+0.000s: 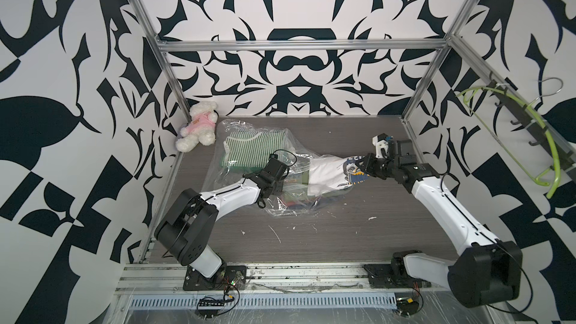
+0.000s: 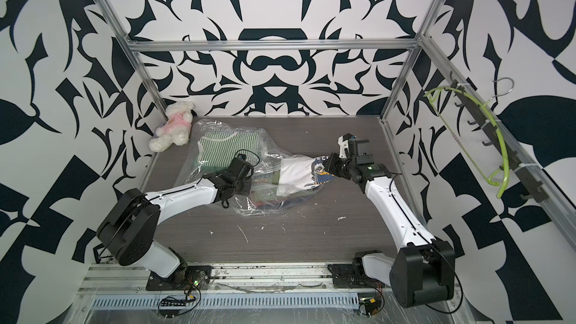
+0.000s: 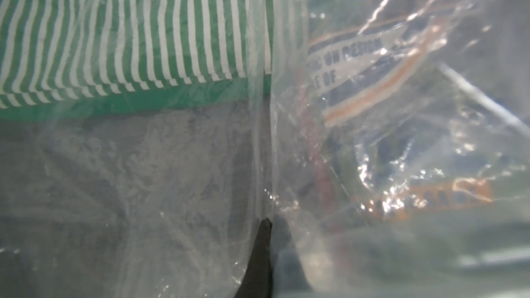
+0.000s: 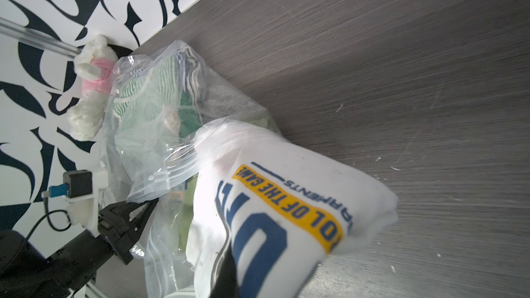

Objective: Take the tank top out of the vacuum bag
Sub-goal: Take out the tank top from the vacuum bag.

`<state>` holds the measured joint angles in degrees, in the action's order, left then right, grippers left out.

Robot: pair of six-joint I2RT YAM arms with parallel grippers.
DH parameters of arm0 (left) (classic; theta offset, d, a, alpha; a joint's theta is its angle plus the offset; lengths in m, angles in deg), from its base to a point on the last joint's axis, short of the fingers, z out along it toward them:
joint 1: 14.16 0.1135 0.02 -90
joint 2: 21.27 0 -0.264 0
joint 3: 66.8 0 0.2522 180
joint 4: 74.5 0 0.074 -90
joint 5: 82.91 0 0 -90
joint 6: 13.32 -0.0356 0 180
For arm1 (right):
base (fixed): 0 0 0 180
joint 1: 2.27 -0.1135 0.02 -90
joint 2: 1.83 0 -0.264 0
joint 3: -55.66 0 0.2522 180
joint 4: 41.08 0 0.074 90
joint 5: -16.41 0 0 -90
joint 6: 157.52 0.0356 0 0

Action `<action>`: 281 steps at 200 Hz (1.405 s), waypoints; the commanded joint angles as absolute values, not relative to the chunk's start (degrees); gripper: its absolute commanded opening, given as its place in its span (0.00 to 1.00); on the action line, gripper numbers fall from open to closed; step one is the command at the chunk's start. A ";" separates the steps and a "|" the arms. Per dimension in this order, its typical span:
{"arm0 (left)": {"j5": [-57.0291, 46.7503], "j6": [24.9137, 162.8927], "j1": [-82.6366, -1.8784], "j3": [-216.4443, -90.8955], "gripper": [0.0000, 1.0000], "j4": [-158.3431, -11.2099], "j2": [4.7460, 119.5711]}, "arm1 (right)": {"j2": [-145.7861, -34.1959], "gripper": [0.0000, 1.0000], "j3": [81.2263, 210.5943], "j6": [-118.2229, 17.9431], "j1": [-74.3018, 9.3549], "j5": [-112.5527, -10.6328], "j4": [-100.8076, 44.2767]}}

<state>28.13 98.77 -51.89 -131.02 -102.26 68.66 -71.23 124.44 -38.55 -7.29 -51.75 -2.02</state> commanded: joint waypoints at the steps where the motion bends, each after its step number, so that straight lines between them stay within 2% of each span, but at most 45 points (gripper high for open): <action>1: 29.95 98.66 -49.87 -129.03 0.00 -106.31 66.83 | -69.83 0.00 127.77 -41.19 -3.51 -55.48 -2.63; 116: 26.64 98.04 -42.28 -128.90 0.00 -109.43 62.67 | -81.54 0.00 127.07 -45.37 8.80 -61.02 5.63; 209: 21.79 99.18 -35.43 -128.64 0.00 -109.66 59.94 | -89.37 0.00 126.39 -48.80 10.19 -73.50 8.04; 281: 19.41 99.32 -32.18 -129.35 0.00 -109.33 59.84 | -85.62 0.00 124.03 -46.95 10.21 -72.22 8.83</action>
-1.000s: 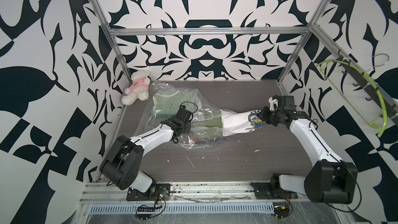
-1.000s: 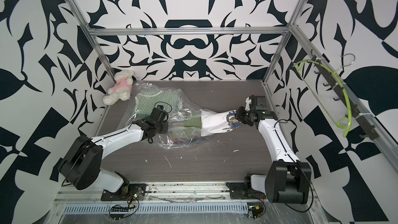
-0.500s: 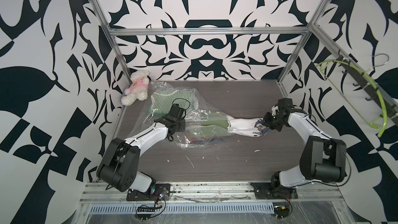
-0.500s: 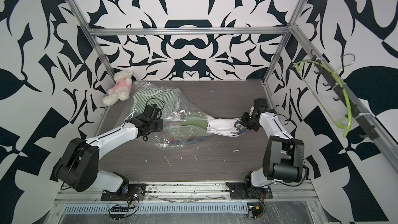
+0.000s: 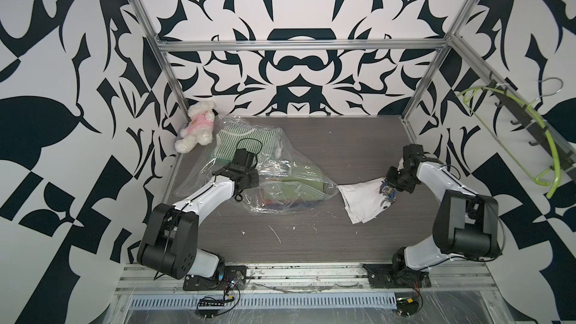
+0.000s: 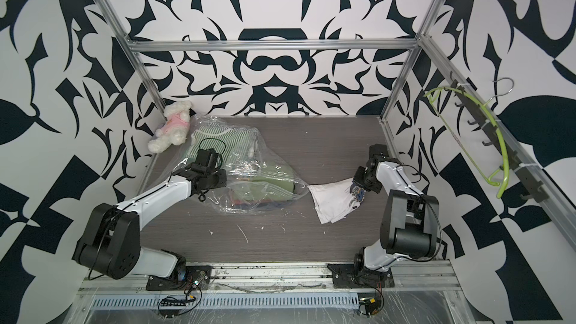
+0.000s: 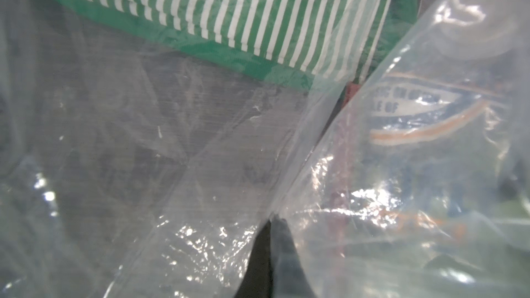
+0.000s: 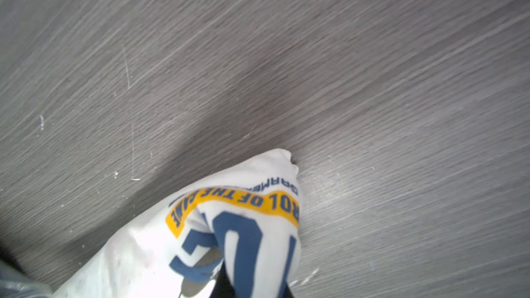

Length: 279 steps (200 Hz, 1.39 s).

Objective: Take the tank top out of the vacuum bag
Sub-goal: Take out the tank top from the vacuum bag, then move the tank top to the center of the board.

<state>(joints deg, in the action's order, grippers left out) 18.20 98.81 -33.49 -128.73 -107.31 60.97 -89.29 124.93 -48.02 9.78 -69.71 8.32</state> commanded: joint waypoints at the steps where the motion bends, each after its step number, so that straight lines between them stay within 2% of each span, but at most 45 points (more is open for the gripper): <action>1: 19.32 99.29 -32.18 -129.39 0.00 -109.30 59.84 | -85.56 0.00 123.97 -46.96 10.16 -72.20 8.82; 17: 19.12 98.94 -32.09 -129.82 0.00 -109.35 59.94 | -83.64 0.01 123.41 -46.01 10.19 -71.31 9.73; 33: 19.06 98.83 -32.09 -130.13 0.00 -109.36 60.08 | -81.00 0.18 122.78 -45.09 10.15 -71.98 10.70; 36: 19.07 98.83 -32.09 -130.14 0.00 -109.31 60.11 | -80.41 0.25 122.69 -44.87 10.19 -72.52 10.96; 37: 19.10 98.83 -32.09 -130.09 0.00 -109.33 60.11 | -80.16 0.31 122.68 -44.81 10.18 -72.88 11.13; 39: 19.10 98.83 -32.09 -130.12 0.00 -109.24 60.12 | -79.97 0.34 122.68 -44.79 10.15 -73.11 11.20; 43: 18.99 98.83 -32.09 -130.14 0.00 -109.26 60.06 | -79.31 0.52 122.80 -44.69 10.22 -73.85 11.70; 53: 18.69 98.83 -32.09 -130.07 0.00 -109.05 59.97 | -78.17 0.84 123.39 -44.74 10.30 -75.16 12.95; 60: 18.50 98.83 -32.09 -129.96 0.00 -109.00 59.91 | -77.38 0.97 123.97 -44.56 10.32 -76.05 13.88; 63: 18.45 98.83 -32.09 -129.96 0.00 -109.00 59.82 | -76.96 0.99 124.23 -44.54 10.30 -76.22 14.29; 85: 17.90 98.83 -32.09 -129.63 0.00 -108.65 59.49 | -72.83 1.00 125.31 -44.51 10.17 -81.57 16.32; 106: 17.18 99.01 -32.09 -129.43 0.00 -108.06 59.45 | -71.40 1.00 125.58 -46.53 9.50 -74.37 15.57; 118: 16.59 99.14 -32.09 -129.51 0.00 -107.73 59.81 | -72.47 0.99 125.75 -46.59 6.42 -71.94 15.27; 133: 16.33 99.42 -32.09 -129.79 0.00 -107.74 60.16 | -74.30 0.96 126.01 -46.07 -0.82 -74.42 15.56; 153: 15.64 99.80 -32.09 -129.53 0.00 -107.42 59.89 | -77.59 0.84 125.79 -43.50 -8.71 -74.48 15.05; 170: 15.11 99.93 -32.09 -129.30 0.00 -107.30 59.91 | -80.73 0.71 124.42 -41.51 -10.22 -72.89 13.13; 236: 12.99 100.71 -32.09 -128.82 0.00 -106.16 59.81 | -97.26 0.70 127.01 -39.11 -10.20 -62.08 4.60; 255: 11.32 100.94 -32.09 -129.23 0.00 -105.81 60.04 | -102.60 0.70 130.42 -36.35 -9.85 -57.40 0.01; 279: 9.47 100.77 -32.31 -130.52 0.00 -106.31 60.29 | -110.55 0.70 139.21 -34.44 -9.86 -56.62 -0.94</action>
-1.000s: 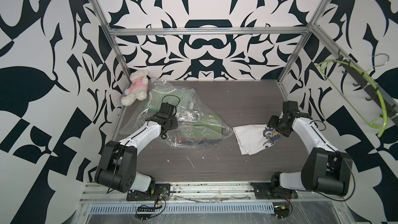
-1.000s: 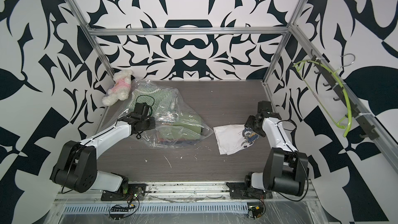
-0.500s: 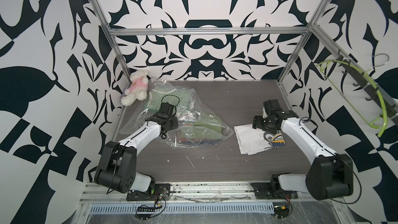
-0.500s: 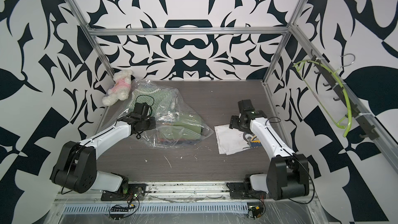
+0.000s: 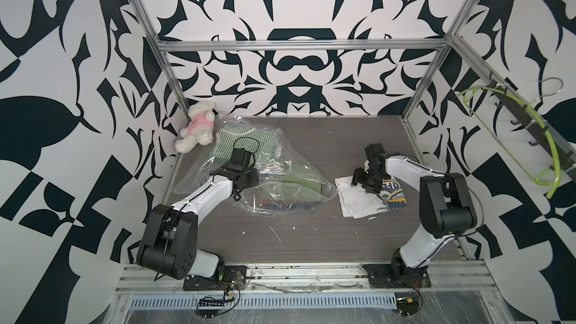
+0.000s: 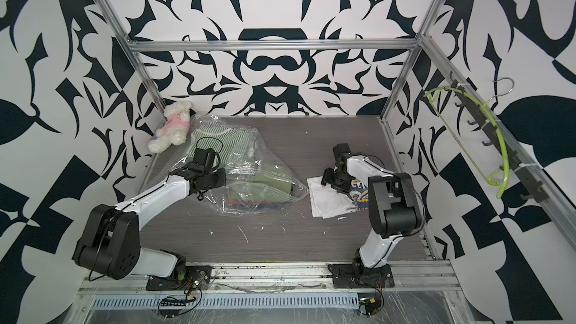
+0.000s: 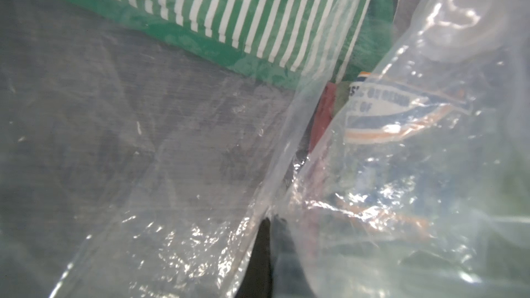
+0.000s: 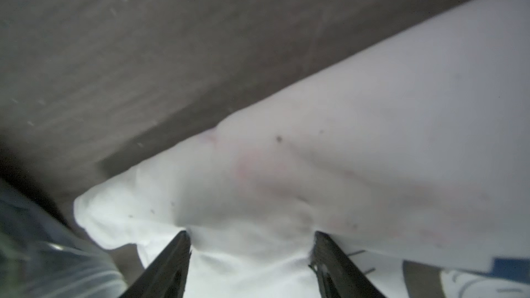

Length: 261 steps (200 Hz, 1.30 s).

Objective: Take the tank top out of the vacuum bag
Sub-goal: Move the tank top to the center of the board.

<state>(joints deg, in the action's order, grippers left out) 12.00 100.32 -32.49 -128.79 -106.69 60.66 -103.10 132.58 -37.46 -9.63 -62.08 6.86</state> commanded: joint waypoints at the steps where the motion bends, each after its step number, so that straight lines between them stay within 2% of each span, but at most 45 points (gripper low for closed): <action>1: 9.47 100.77 -32.29 -130.50 0.00 -106.29 60.29 | -110.90 0.70 139.65 -34.37 -9.84 -56.58 -0.94; 22: 9.40 100.77 -32.35 -130.88 0.00 -106.34 60.21 | -115.06 0.70 146.23 -33.43 -9.85 -53.37 -2.39; 41: 9.55 100.77 -32.44 -130.87 0.00 -106.66 59.34 | -112.25 0.76 147.34 -35.53 -10.21 -52.48 -3.49; 89: 8.69 101.34 -33.14 -129.23 0.00 -105.22 59.22 | -100.54 0.81 137.19 -44.84 -9.78 -68.50 -3.13; 108: 8.52 101.20 -33.53 -129.90 0.00 -105.05 60.24 | -102.64 0.75 137.13 -46.06 -7.05 -70.60 0.70; 133: 8.53 101.19 -33.83 -130.74 0.00 -105.13 60.99 | -106.17 0.73 136.75 -46.01 -3.24 -65.80 4.12; 161: 8.66 101.12 -34.02 -130.92 0.00 -105.20 61.35 | -103.77 0.74 131.47 -45.41 -3.15 -60.79 3.88; 187: 9.60 101.20 -34.13 -130.75 0.00 -105.54 61.27 | -96.80 0.73 125.36 -43.60 -3.15 -55.58 4.49; 213: 9.55 101.03 -34.20 -130.90 0.00 -105.34 61.75 | -85.52 0.72 123.59 -43.97 -3.25 -57.37 4.99; 235: 8.93 101.11 -34.50 -131.42 0.00 -104.37 63.03 | -83.38 0.81 126.41 -50.73 -6.19 -64.79 4.69; 261: 8.93 101.12 -35.23 -132.76 0.00 -104.32 64.40 | -91.50 0.95 133.15 -56.32 -10.55 -72.46 7.53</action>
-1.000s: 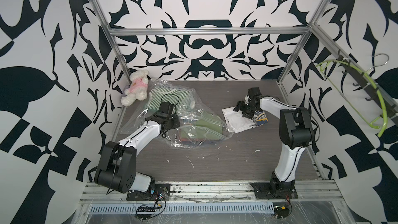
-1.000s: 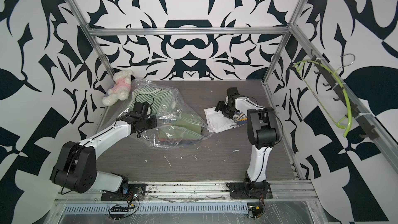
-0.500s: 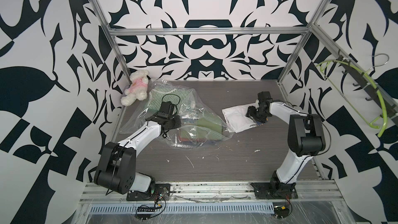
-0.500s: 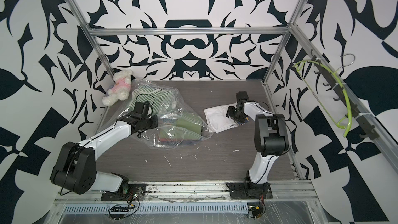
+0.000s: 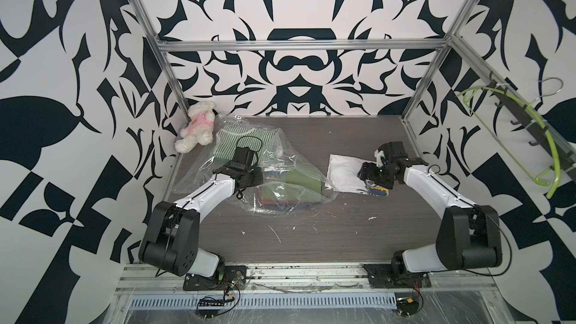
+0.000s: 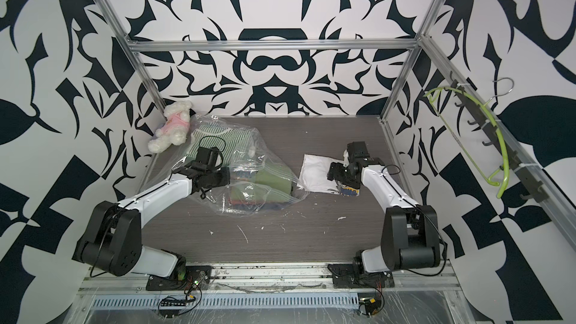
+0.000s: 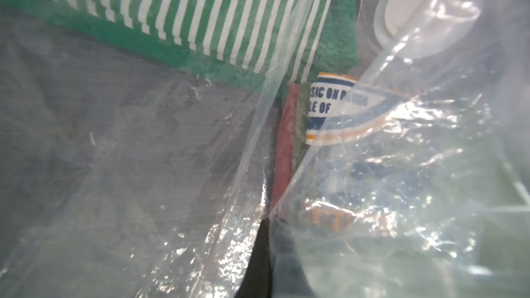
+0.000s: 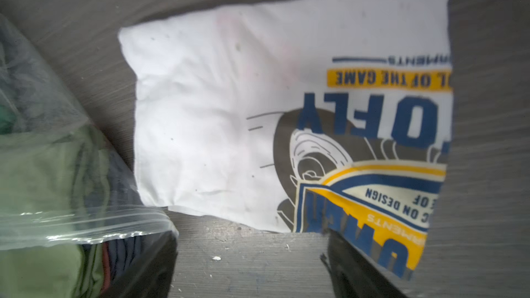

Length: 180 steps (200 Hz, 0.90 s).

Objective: Take the tank top out of the vacuum bag
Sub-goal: Move the tank top to the center of the board.

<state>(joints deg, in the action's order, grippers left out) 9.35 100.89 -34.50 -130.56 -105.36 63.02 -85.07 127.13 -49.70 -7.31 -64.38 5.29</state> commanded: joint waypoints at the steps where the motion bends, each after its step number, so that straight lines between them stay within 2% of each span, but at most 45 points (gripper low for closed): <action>1: 8.98 101.12 -35.29 -132.81 0.00 -104.33 64.41 | -91.93 0.95 133.28 -56.34 -10.63 -72.59 7.73; 33: 9.38 101.48 -36.04 -132.71 0.00 -104.43 64.03 | -105.53 0.99 143.16 -52.24 -11.06 -74.63 15.83; 60: 9.59 101.71 -36.17 -132.38 0.00 -105.11 63.35 | -112.13 0.99 145.68 -50.37 -9.28 -73.78 16.82; 92: 9.73 101.48 -36.25 -132.10 0.00 -105.46 62.75 | -119.50 0.99 152.46 -56.72 -6.07 -73.83 19.22; 107: 9.55 101.53 -36.29 -132.45 0.00 -105.57 63.12 | -122.28 0.94 156.48 -60.27 -5.48 -74.73 19.25; 130: 8.84 101.78 -36.52 -132.99 0.01 -105.02 63.95 | -128.12 0.90 165.89 -63.65 -4.97 -76.06 20.12; 180: 8.80 101.51 -39.32 -135.45 0.01 -105.17 66.12 | -144.59 0.91 188.05 -66.56 -3.98 -76.31 21.08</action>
<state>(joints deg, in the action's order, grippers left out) 9.59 101.28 -37.93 -133.12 -104.88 64.88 -136.19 182.04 -63.64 -4.34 -74.91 22.33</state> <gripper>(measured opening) 0.065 0.906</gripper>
